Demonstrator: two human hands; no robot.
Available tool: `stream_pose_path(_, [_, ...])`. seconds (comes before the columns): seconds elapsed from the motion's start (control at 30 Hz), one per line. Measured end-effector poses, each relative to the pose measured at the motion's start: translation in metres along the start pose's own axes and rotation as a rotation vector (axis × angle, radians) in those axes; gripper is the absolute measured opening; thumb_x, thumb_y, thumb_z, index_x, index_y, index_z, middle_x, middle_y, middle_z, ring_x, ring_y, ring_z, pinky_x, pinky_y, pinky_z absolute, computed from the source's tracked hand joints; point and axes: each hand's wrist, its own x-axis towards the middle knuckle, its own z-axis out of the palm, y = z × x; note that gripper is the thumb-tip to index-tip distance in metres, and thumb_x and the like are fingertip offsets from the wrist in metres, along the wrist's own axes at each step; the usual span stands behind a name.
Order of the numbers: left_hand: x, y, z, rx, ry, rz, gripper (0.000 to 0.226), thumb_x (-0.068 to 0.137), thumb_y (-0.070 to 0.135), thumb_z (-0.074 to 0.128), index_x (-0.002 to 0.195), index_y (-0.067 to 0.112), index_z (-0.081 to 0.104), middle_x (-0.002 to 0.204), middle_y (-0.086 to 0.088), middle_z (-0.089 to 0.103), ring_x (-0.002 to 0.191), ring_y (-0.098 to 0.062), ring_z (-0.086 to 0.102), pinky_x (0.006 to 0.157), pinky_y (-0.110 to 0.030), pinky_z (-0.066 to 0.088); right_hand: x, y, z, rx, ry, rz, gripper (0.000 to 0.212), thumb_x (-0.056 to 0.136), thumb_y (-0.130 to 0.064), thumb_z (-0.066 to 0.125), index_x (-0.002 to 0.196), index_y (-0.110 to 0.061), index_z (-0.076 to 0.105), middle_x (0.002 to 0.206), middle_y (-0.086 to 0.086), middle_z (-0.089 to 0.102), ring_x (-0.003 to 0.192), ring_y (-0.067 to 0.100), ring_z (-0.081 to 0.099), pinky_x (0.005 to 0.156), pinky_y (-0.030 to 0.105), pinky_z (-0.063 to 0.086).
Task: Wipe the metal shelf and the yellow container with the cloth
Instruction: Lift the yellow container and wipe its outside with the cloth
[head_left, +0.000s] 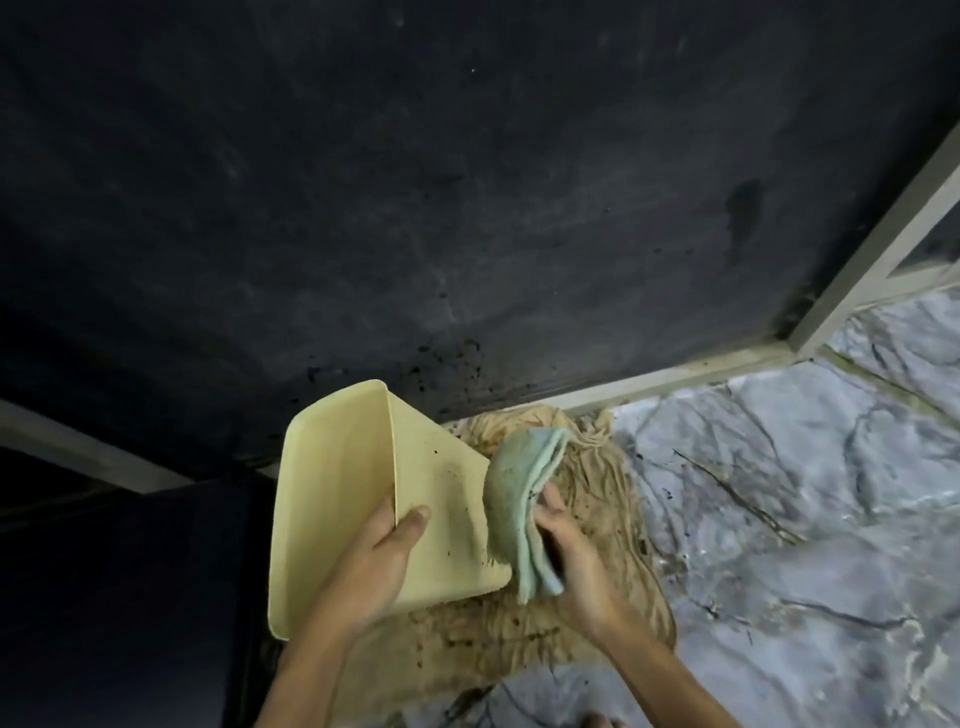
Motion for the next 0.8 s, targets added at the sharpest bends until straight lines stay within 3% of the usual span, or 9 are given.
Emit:
stream_pose_path(0.07, [-0.004, -0.003, -0.002, -0.02, -0.012, 0.009, 0.046, 0.103, 0.038, 0.056, 0.148, 0.032, 0.058, 0.146, 0.012, 0.066, 0.139, -0.014, 0.057, 0.126, -0.047, 0.036, 0.003, 0.012, 0.018, -0.24, -0.137, 0.011, 0.042, 0.096, -0.036, 0.052, 0.13, -0.056, 0.04, 0.13, -0.039, 0.055, 0.122, -0.013, 0.05, 0.097, 0.014, 0.043])
stream_pose_path(0.13, [-0.006, -0.005, -0.004, -0.006, -0.004, 0.016, 0.048, 0.099, 0.033, 0.052, 0.147, 0.033, 0.059, 0.145, 0.013, 0.066, 0.139, -0.011, 0.056, 0.126, -0.046, 0.035, 0.004, 0.031, 0.032, -0.527, -0.238, -0.036, 0.051, 0.1, -0.044, 0.049, 0.136, -0.068, 0.024, 0.151, -0.042, 0.024, 0.142, -0.013, 0.018, 0.118, 0.025, 0.022])
stream_pose_path(0.23, [-0.007, -0.006, -0.006, 0.004, 0.002, -0.005, 0.047, 0.1, 0.019, 0.046, 0.14, 0.037, 0.064, 0.14, 0.015, 0.07, 0.135, -0.01, 0.06, 0.124, -0.044, 0.038, 0.005, 0.05, 0.04, -0.763, -0.21, -0.13, 0.064, 0.095, -0.056, 0.046, 0.144, -0.064, 0.005, 0.158, -0.037, -0.005, 0.145, -0.012, -0.009, 0.123, 0.037, 0.006])
stream_pose_path(0.33, [-0.008, 0.0, -0.001, 0.02, -0.039, -0.025, 0.042, 0.099, 0.028, 0.05, 0.133, 0.046, 0.066, 0.139, 0.02, 0.069, 0.133, -0.005, 0.061, 0.123, -0.041, 0.04, 0.011, 0.055, 0.042, -0.809, -0.075, -0.253, 0.069, 0.095, -0.043, 0.043, 0.151, -0.049, 0.002, 0.163, -0.026, -0.005, 0.149, -0.004, -0.008, 0.124, 0.042, 0.01])
stream_pose_path(0.4, [-0.007, 0.003, 0.005, 0.037, -0.067, 0.006, 0.049, 0.092, 0.044, 0.051, 0.14, 0.046, 0.062, 0.144, 0.023, 0.066, 0.137, -0.003, 0.057, 0.125, -0.041, 0.037, 0.013, 0.06, 0.048, -0.739, -0.019, -0.326, 0.069, 0.095, -0.035, 0.036, 0.153, -0.039, 0.0, 0.165, -0.021, -0.004, 0.151, 0.005, -0.006, 0.124, 0.046, 0.009])
stream_pose_path(0.53, [-0.006, 0.012, 0.016, 0.085, -0.083, 0.033, 0.037, 0.105, 0.047, 0.046, 0.14, 0.049, 0.058, 0.142, 0.024, 0.064, 0.137, -0.003, 0.055, 0.125, -0.037, 0.035, 0.02, 0.069, 0.052, -0.558, 0.06, -0.292, 0.066, 0.095, -0.029, 0.03, 0.155, -0.039, 0.003, 0.165, -0.021, 0.003, 0.152, 0.005, -0.002, 0.123, 0.05, 0.008])
stream_pose_path(0.67, [0.0, 0.013, 0.012, 0.084, -0.085, 0.027, 0.021, 0.099, 0.06, 0.046, 0.108, 0.071, 0.061, 0.136, 0.028, 0.066, 0.134, 0.0, 0.057, 0.123, -0.035, 0.036, 0.032, 0.057, 0.068, -0.658, 0.129, -0.317, 0.054, 0.099, -0.049, 0.013, 0.151, -0.047, -0.001, 0.161, -0.031, -0.004, 0.151, 0.002, -0.005, 0.123, 0.048, 0.007])
stream_pose_path(0.73, [0.005, 0.007, 0.009, 0.037, -0.09, 0.026, 0.02, 0.094, 0.068, 0.047, 0.099, 0.079, 0.063, 0.129, 0.035, 0.07, 0.13, 0.005, 0.061, 0.121, -0.035, 0.039, 0.037, 0.052, 0.077, -0.709, 0.082, -0.361, 0.057, 0.093, -0.069, 0.001, 0.148, -0.053, -0.007, 0.162, -0.021, -0.006, 0.152, 0.011, -0.005, 0.123, 0.047, 0.004])
stream_pose_path(0.8, [0.006, 0.007, 0.006, 0.019, -0.074, 0.04, 0.024, 0.091, 0.078, 0.042, 0.103, 0.079, 0.063, 0.122, 0.045, 0.069, 0.124, 0.016, 0.059, 0.117, -0.029, 0.04, 0.046, 0.049, 0.077, -0.811, 0.062, -0.433, 0.053, 0.094, -0.067, -0.001, 0.146, -0.059, -0.006, 0.163, -0.014, 0.001, 0.153, 0.012, -0.002, 0.122, 0.046, 0.007])
